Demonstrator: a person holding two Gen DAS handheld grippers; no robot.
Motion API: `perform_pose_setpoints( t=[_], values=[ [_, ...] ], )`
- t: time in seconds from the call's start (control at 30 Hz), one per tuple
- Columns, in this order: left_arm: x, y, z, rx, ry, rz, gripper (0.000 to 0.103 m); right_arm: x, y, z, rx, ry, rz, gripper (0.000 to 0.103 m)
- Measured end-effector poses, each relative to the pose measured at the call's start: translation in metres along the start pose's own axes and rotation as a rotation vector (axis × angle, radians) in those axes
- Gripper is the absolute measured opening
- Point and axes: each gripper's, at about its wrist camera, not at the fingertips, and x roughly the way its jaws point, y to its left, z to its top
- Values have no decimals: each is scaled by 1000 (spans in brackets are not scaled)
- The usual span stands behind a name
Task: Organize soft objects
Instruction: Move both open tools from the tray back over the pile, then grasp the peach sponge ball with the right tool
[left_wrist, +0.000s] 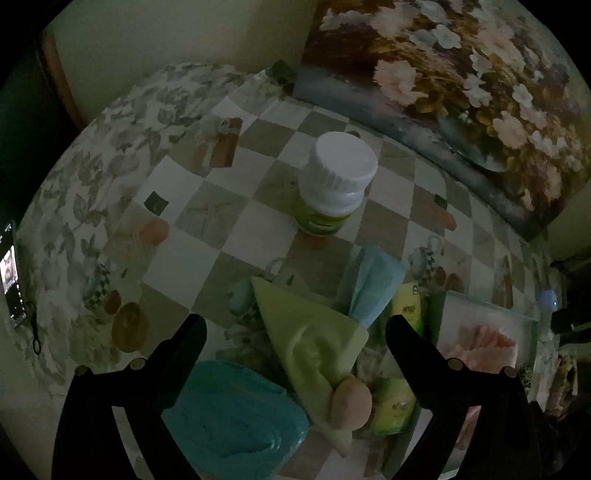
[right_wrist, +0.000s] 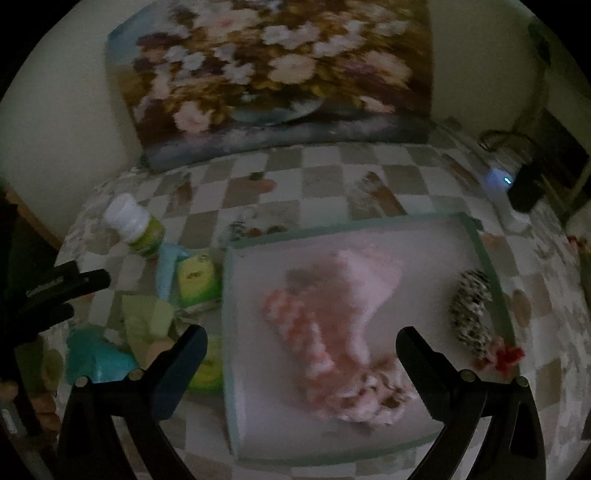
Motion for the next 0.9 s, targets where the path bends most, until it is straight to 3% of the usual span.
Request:
perform_pose_setpoints(
  t=[0.33, 0.8, 0.9],
  values=[
    [13, 6, 4, -15, 59, -26, 97, 27, 43, 2, -98, 45, 77, 103],
    [30, 17, 8, -4, 150, -15, 97, 68, 91, -13, -217, 173, 219, 103],
    [30, 20, 8, -8, 153, 6, 97, 75, 99, -16, -235, 201, 258, 98]
  ],
)
